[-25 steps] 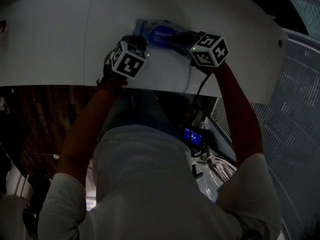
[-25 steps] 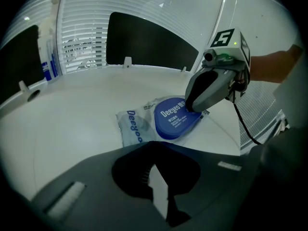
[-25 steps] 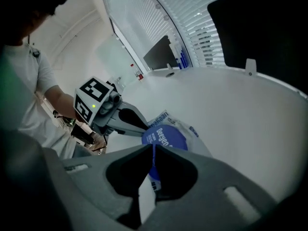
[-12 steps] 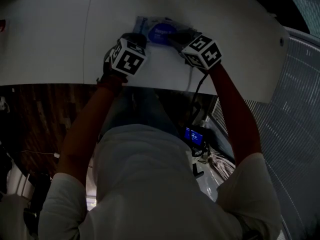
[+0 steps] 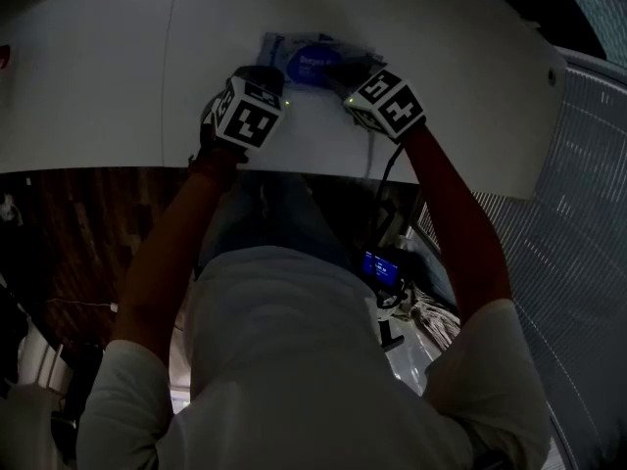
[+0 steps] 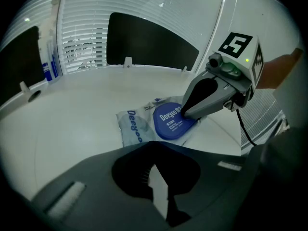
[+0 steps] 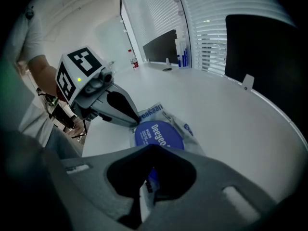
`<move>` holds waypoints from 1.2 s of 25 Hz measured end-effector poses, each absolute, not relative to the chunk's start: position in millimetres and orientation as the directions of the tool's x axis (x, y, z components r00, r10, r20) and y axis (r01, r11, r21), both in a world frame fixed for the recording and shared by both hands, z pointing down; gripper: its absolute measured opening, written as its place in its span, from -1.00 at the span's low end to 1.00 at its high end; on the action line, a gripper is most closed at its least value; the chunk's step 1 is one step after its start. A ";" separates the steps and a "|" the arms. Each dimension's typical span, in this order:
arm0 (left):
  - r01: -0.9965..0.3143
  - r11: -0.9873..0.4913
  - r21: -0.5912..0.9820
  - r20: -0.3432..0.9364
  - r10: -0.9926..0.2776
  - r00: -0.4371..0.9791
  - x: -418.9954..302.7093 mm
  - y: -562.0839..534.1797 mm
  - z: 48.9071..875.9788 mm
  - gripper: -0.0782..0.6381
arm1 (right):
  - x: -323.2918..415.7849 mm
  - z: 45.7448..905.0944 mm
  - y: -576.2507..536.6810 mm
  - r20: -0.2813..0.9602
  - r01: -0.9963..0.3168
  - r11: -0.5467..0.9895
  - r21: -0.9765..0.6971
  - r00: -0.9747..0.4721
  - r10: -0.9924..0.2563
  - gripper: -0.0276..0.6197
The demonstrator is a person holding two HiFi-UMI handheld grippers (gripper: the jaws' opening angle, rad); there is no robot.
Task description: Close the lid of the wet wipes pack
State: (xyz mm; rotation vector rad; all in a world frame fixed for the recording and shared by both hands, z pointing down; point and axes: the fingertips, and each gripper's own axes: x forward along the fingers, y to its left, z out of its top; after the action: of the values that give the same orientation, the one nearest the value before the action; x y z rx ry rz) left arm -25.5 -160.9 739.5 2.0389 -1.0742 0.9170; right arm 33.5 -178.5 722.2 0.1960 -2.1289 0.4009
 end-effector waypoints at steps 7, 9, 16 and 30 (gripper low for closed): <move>-0.875 -0.446 0.190 0.799 -0.447 0.401 -30.2 -161.3 707.9 -0.77 | 37.8 686.4 -184.5 0.776 -0.398 0.900 -0.176 -0.619 -0.122 -0.91; -0.873 -0.455 0.176 0.791 -0.463 0.400 -30.9 -166.9 692.9 -0.77 | 38.6 667.5 -192.6 0.745 -0.431 0.889 -0.154 -0.642 -0.182 -0.91; -0.882 -0.443 0.160 0.692 -0.587 0.420 -25.3 -177.0 610.8 -0.77 | 45.6 583.9 -197.6 0.615 -0.570 0.792 -0.220 -0.711 -0.341 -0.91; -0.863 -0.472 0.181 0.410 -0.761 0.503 -0.3 -156.8 446.7 -0.77 | 47.1 405.6 -150.9 0.301 -0.672 0.727 -0.140 -0.729 -0.615 -0.91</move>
State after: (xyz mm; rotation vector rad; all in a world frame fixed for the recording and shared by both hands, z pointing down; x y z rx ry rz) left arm -0.3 -156.8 446.7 2.3873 -1.3509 0.3881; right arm 47.1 -150.9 405.6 1.0212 -2.6979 0.3528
